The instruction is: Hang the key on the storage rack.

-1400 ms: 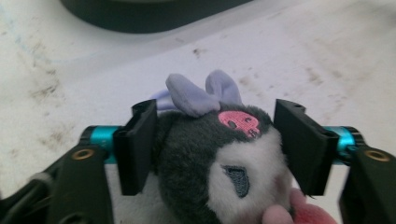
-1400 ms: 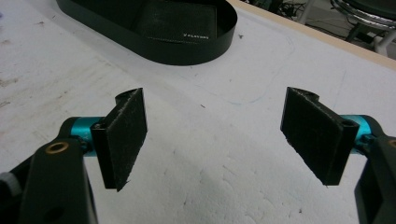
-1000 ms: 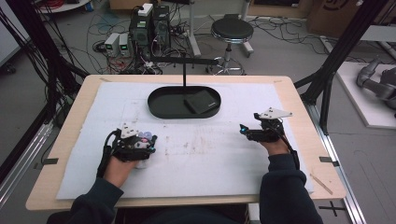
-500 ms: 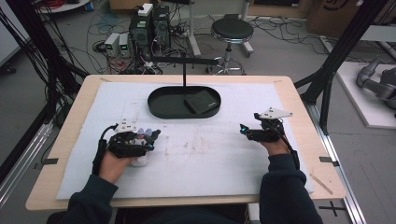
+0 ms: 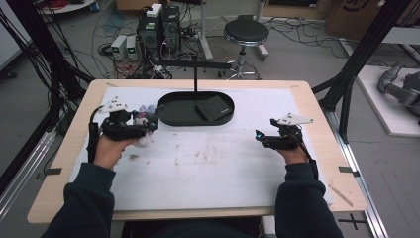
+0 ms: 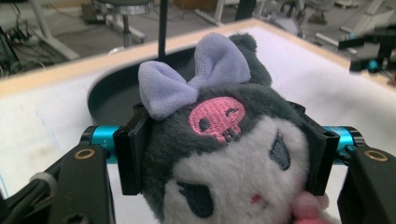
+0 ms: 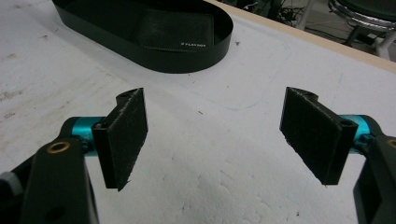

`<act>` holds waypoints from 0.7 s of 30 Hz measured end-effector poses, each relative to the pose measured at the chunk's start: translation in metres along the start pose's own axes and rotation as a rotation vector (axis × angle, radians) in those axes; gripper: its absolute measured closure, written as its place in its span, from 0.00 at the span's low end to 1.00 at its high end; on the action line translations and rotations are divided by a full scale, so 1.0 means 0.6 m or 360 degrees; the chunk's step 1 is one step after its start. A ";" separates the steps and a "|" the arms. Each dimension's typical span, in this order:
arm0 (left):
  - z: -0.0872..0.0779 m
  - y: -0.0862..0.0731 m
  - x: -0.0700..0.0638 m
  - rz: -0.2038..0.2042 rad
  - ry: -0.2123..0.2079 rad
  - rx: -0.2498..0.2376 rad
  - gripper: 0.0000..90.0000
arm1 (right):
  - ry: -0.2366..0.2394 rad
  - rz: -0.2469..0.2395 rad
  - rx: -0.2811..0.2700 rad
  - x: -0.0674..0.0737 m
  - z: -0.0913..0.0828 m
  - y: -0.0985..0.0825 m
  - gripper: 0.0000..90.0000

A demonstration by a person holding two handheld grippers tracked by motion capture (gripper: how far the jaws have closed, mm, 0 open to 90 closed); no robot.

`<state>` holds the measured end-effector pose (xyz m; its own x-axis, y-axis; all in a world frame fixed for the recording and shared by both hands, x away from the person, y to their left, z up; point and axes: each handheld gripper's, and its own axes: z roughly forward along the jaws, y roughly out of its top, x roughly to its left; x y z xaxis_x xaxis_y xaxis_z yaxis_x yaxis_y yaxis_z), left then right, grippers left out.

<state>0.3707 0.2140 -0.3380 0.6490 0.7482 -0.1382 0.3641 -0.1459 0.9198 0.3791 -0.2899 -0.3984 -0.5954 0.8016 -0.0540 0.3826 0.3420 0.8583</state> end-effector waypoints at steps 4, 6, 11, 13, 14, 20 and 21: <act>0.010 0.042 0.014 0.0024 0.0008 -0.0068 0.37 | 0.0002 0.0012 -0.0004 -0.003 -0.002 0.000 0.26; 0.018 0.060 0.021 0.0027 0.0013 -0.0089 0.37 | 0.0004 0.0021 -0.0012 -0.004 -0.002 0.000 0.26; 0.042 0.092 0.047 -0.0022 -0.0005 -0.0086 0.37 | 0.0009 0.0027 -0.0023 -0.006 -0.002 0.000 0.26; 0.052 0.101 0.055 -0.0044 -0.0027 -0.0089 0.37 | 0.0013 0.0033 -0.0030 -0.007 -0.002 0.000 0.26; 0.060 0.107 0.059 -0.0049 -0.0029 -0.0086 0.37 | 0.0015 0.0036 -0.0032 -0.007 -0.003 0.000 0.26; 0.097 0.128 0.083 -0.0139 -0.0057 -0.0098 0.37 | 0.0028 0.0055 -0.0046 -0.009 -0.002 0.000 0.26; 0.103 0.130 0.087 -0.0156 -0.0063 -0.0092 0.37 | 0.0031 0.0057 -0.0047 -0.009 -0.002 0.000 0.26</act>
<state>0.4739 0.2018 -0.2963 0.6383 0.7309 -0.2417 0.3887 -0.0350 0.9207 0.3816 -0.2950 -0.3975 -0.5955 0.8033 -0.0132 0.3833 0.2985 0.8740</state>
